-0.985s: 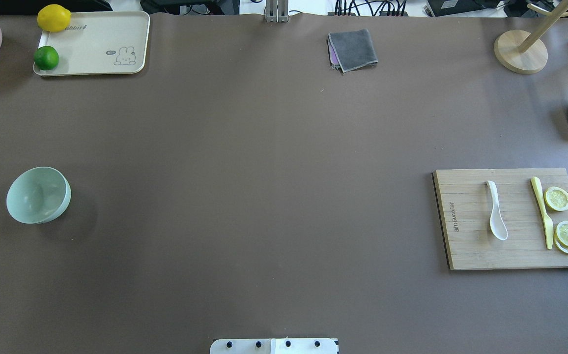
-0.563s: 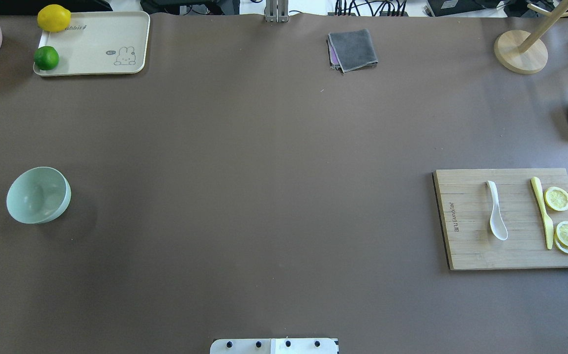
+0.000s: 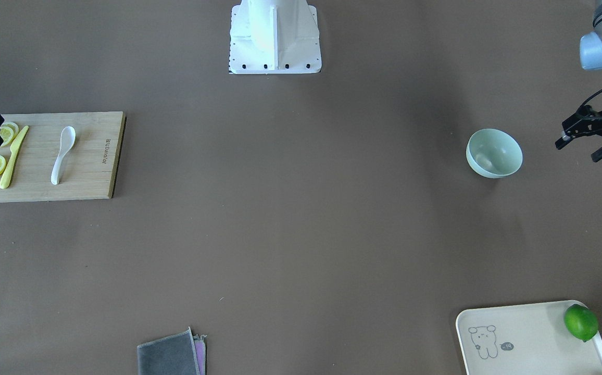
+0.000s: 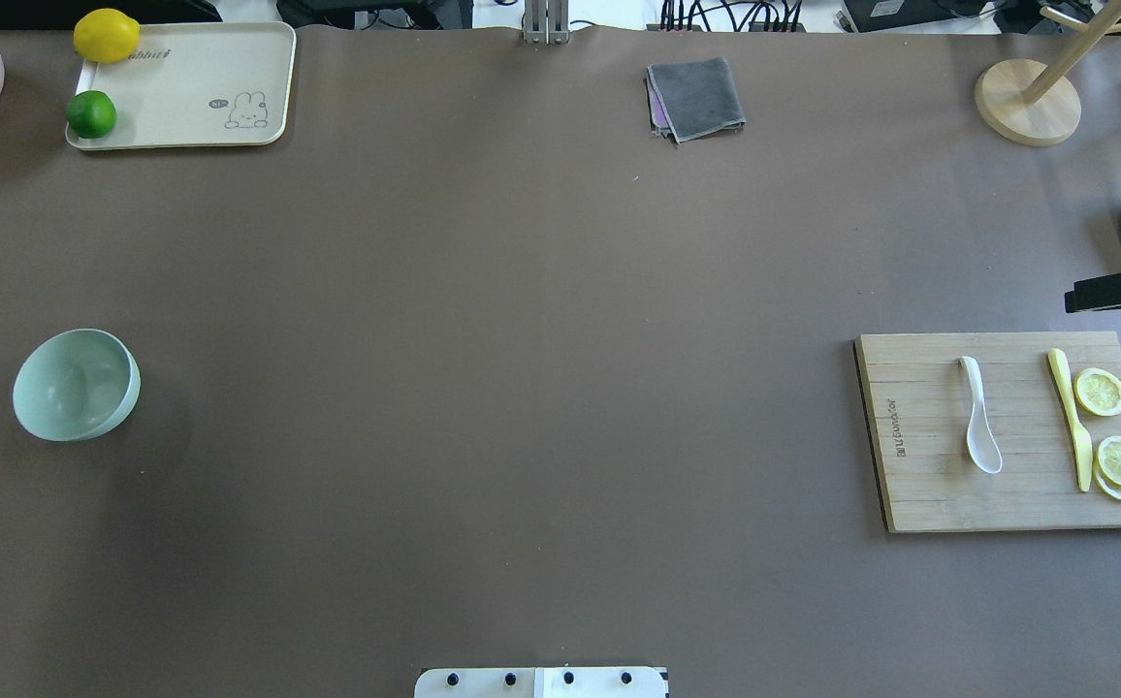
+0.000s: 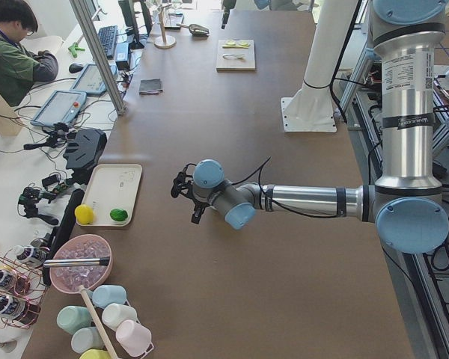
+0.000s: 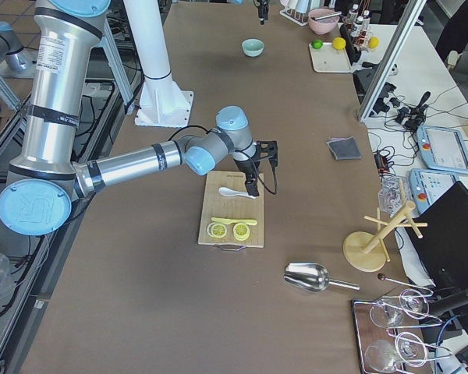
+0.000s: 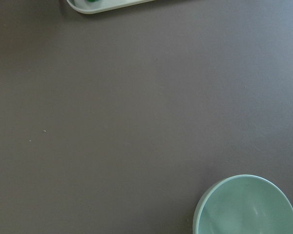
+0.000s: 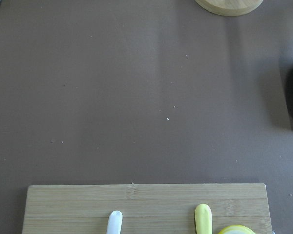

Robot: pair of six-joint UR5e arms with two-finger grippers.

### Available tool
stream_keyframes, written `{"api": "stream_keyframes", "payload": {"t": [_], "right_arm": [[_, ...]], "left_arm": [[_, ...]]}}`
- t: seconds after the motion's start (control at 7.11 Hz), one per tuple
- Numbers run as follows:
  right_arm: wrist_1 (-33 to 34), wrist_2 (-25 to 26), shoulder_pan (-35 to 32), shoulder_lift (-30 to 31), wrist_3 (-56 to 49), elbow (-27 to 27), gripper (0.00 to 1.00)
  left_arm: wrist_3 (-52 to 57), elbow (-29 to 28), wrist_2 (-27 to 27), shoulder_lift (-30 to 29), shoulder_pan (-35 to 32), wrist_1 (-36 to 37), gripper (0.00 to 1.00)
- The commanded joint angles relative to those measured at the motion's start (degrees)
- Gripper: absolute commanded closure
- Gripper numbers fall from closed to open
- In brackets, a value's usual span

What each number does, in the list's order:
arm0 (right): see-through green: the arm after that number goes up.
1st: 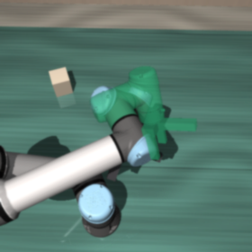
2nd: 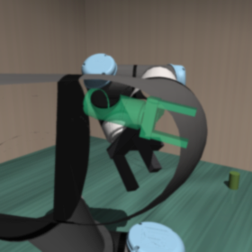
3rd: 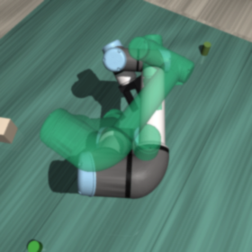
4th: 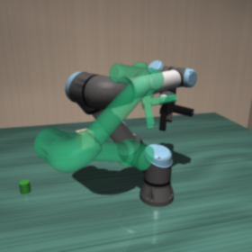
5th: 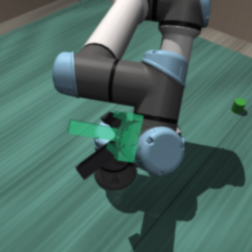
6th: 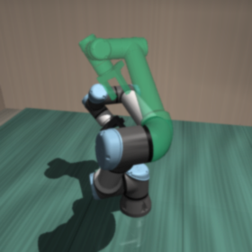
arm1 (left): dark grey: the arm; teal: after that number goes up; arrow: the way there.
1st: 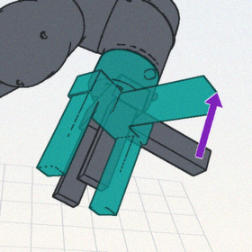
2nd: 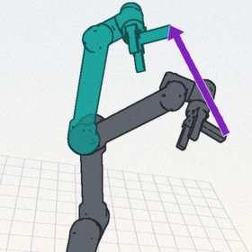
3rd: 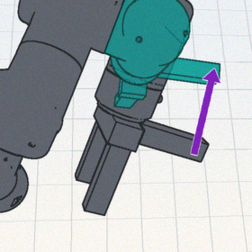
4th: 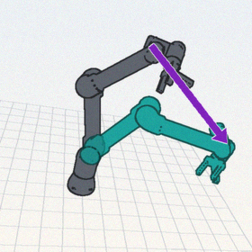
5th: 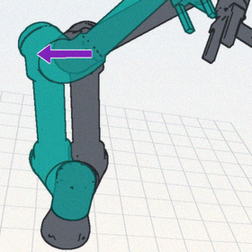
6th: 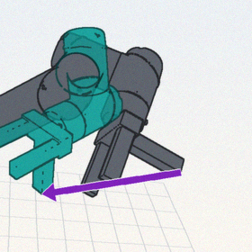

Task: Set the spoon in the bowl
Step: 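Reach the left gripper to the rim of the pale green bowl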

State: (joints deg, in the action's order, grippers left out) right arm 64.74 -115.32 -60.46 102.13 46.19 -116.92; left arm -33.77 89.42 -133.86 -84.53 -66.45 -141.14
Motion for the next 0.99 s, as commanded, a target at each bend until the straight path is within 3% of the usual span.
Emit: {"api": "stream_keyframes", "payload": {"t": [0.0, 0.28, 0.56, 0.84], "right_arm": [[-0.32, 0.09, 0.17, 0.00, 0.22, -0.06, 0.00], [-0.58, 0.18, 0.17, 0.00, 0.22, -0.06, 0.00], [-0.67, 0.18, 0.17, 0.00, 0.22, -0.06, 0.00], [-0.67, 0.18, 0.17, 0.00, 0.22, -0.06, 0.00]], "left_arm": [[-13.98, -6.27, 6.65, -0.11, 10.34, -16.49, 0.02], [-16.32, -6.37, 7.03, -0.11, 13.36, -18.73, 0.05], [-15.97, -6.45, 7.03, -0.03, 13.72, -18.74, 1.00], [-16.15, -5.76, 6.77, -0.64, 13.63, -18.74, 1.00]]}}
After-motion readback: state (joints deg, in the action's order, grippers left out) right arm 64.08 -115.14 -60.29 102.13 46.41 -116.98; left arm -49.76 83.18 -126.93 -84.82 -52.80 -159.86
